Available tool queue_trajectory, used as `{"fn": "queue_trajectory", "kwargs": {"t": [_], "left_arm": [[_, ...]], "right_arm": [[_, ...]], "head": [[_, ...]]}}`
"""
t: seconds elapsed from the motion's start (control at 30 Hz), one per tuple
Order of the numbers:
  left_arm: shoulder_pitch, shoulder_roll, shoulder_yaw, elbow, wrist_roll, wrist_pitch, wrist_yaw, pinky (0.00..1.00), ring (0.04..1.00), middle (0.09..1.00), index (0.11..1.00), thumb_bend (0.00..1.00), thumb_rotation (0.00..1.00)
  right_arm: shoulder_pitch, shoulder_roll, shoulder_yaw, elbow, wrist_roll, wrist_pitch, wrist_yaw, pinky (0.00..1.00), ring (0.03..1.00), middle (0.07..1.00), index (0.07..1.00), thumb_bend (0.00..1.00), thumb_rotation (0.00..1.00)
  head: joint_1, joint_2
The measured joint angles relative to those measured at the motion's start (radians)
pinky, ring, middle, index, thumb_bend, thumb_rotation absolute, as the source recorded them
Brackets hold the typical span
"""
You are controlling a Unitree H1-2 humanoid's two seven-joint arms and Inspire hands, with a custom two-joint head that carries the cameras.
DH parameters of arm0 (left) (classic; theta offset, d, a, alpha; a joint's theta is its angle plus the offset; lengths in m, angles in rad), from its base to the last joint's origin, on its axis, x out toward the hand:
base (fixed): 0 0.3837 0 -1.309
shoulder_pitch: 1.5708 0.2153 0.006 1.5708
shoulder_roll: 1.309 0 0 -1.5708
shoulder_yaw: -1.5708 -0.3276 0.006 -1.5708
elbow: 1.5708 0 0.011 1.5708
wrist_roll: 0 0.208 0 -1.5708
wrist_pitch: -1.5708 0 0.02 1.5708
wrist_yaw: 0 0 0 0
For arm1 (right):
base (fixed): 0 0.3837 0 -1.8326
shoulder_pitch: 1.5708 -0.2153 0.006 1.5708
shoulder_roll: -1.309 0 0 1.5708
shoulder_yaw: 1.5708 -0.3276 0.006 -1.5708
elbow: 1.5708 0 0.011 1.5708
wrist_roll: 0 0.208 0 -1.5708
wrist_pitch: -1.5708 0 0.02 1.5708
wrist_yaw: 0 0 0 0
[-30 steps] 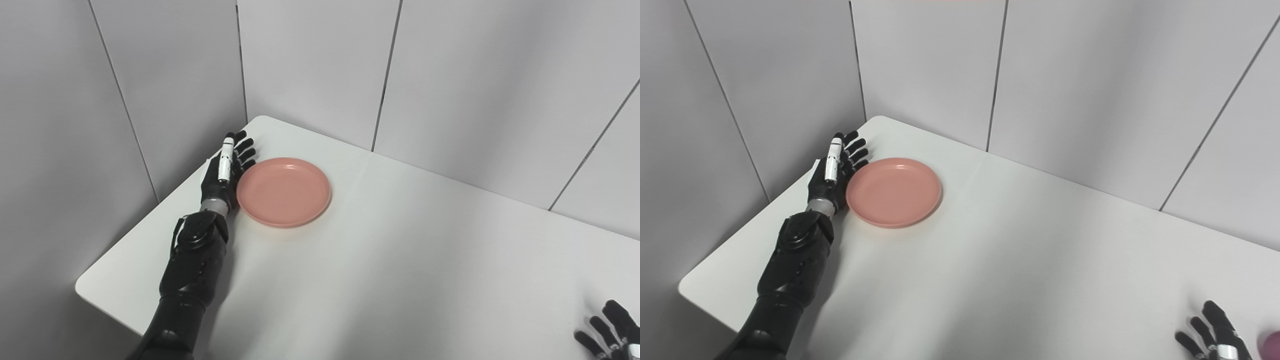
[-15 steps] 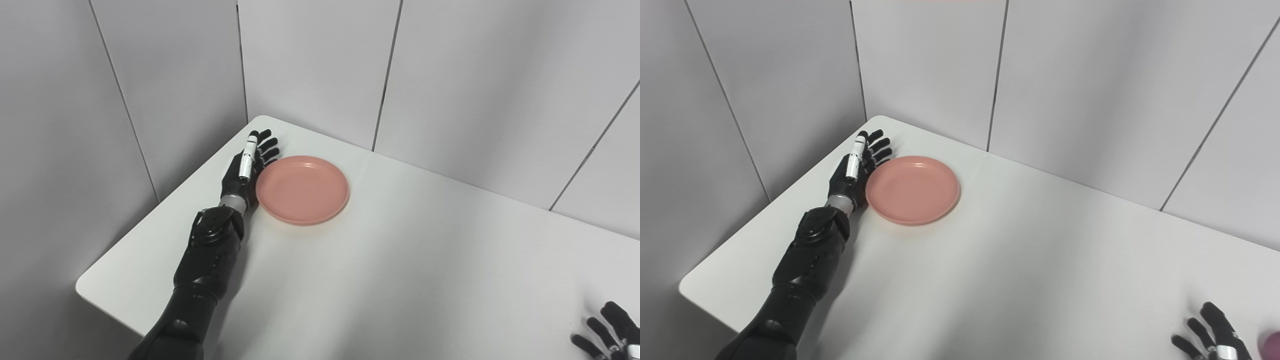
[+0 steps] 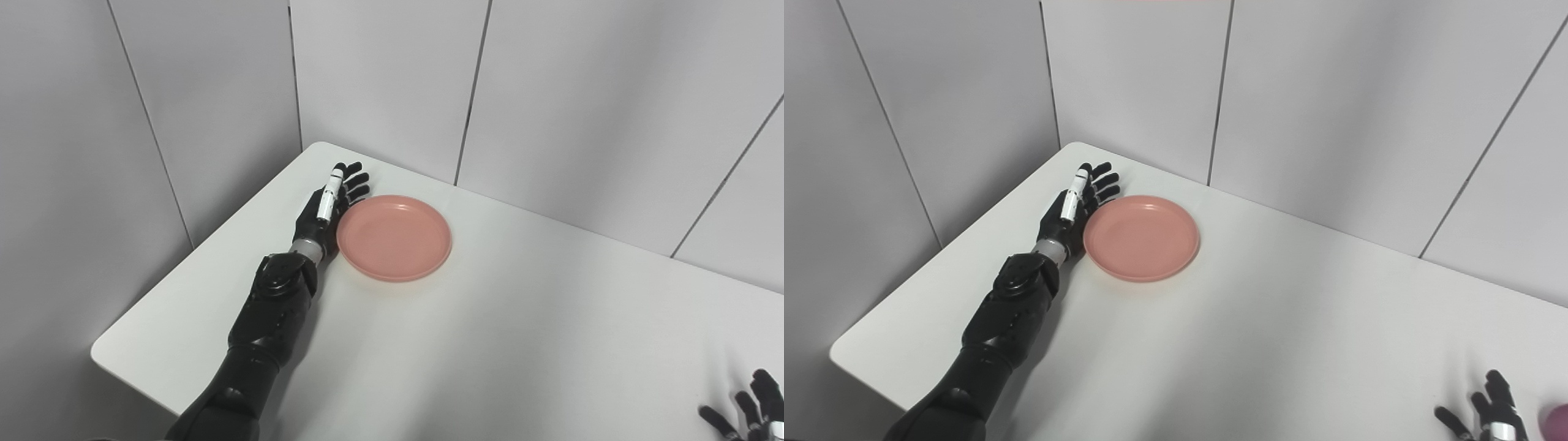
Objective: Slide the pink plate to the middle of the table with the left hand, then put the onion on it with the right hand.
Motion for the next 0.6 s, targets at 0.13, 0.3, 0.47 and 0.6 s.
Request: {"fn": "queue_trajectory", "kwargs": {"t": [0.13, 0.3, 0.47, 0.6], "left_arm": [[0.0, -0.008, -0.021, -0.013, 0.003, 0.012, -0.005, 0.89, 0.888, 0.879, 0.855, 0.4, 1.0], [-0.001, -0.026, -0.037, -0.025, 0.015, 0.02, -0.008, 0.87, 0.885, 0.878, 0.847, 0.4, 1.0], [-0.001, -0.044, -0.051, -0.03, 0.03, 0.022, -0.008, 0.88, 0.893, 0.88, 0.848, 0.41, 1.0], [-0.002, -0.052, -0.057, -0.036, 0.034, 0.026, -0.008, 0.88, 0.892, 0.889, 0.852, 0.42, 1.0]], "right_arm": [[0.002, 0.009, 0.002, 0.0, -0.014, -0.003, -0.009, 1.0, 1.0, 1.0, 0.992, 0.39, 0.92], [0.006, 0.012, 0.009, -0.002, -0.008, -0.007, -0.006, 1.0, 1.0, 1.0, 1.0, 0.37, 0.96], [0.021, 0.022, 0.028, -0.037, -0.005, 0.009, -0.007, 1.0, 1.0, 1.0, 1.0, 0.22, 1.0], [0.024, 0.036, 0.033, -0.062, -0.012, 0.038, -0.018, 1.0, 1.0, 1.0, 1.0, 0.17, 1.0]], "head": [[-0.011, 0.005], [-0.035, 0.012], [-0.055, 0.021], [-0.074, 0.028]]}}
